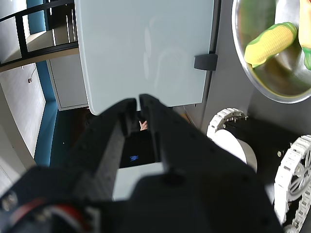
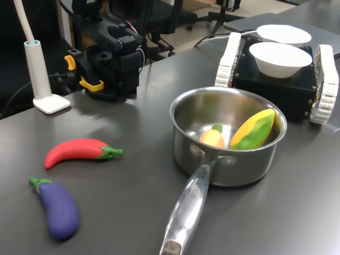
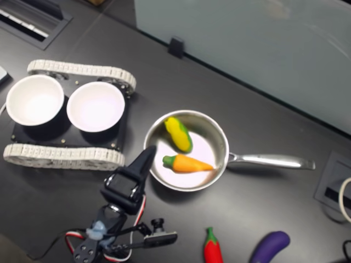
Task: Pick up the carrot and place them in the pan
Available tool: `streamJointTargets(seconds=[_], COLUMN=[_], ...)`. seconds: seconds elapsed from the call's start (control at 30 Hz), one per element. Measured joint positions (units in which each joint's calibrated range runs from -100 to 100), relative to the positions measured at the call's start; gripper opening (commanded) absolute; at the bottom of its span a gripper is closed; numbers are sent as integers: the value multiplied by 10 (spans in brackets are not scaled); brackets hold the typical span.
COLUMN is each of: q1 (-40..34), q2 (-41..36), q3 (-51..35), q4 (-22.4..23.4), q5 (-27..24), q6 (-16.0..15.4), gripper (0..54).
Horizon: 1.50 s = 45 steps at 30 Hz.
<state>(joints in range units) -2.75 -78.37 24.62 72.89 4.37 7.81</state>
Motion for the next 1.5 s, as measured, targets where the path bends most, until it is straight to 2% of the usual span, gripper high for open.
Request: streamJointTargets(seconds=[0.13, 0.5, 0.83, 1.2, 1.5], q1=[-4, -19, -13, -14, -17], q2=[-25, -106, -166, -169, -169], q3=[0, 0, 80, 179, 306], q4=[38, 114, 191, 241, 233], q5=[-2, -2, -2, -2, -7], q6=[-19, -41, -51, -51, -51], gripper=[1, 1, 1, 2, 2])
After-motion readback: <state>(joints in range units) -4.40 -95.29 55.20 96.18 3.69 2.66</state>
